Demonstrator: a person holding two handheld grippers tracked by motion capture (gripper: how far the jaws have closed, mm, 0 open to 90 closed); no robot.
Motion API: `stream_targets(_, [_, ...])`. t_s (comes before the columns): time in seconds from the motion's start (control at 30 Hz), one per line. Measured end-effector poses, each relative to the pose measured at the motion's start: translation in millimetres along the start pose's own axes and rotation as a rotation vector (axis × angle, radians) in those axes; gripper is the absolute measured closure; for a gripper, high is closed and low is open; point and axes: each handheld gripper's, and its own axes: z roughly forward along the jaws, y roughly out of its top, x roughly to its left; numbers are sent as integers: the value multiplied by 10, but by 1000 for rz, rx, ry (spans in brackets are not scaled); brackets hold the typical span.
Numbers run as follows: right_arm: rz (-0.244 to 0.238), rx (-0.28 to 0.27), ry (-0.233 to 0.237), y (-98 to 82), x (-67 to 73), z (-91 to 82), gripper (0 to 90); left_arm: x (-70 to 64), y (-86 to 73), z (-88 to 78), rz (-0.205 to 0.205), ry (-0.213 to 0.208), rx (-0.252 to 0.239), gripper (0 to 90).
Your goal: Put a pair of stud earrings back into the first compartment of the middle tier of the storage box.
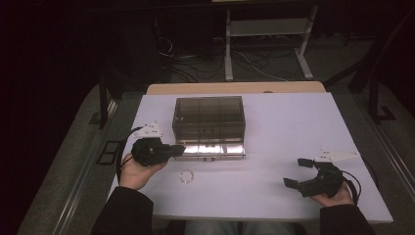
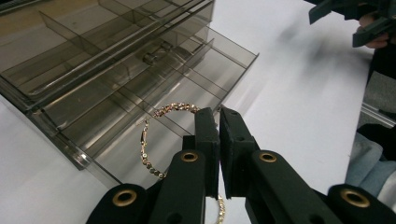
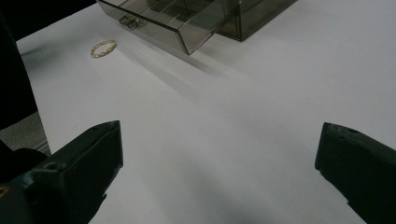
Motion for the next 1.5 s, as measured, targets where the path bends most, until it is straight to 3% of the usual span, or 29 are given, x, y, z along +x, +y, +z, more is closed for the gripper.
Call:
stream_targets(0.47, [0, 2, 0, 0, -1, 2, 3, 143, -95, 142, -59, 19, -27, 863])
stream_targets(0.83, [-2, 4, 2, -1, -2, 4, 3, 183, -112, 226, -71, 18, -39, 862])
stream_targets(1.5, [-4, 12, 5, -1, 2, 13, 3, 292, -177, 420, -95, 18, -9, 862])
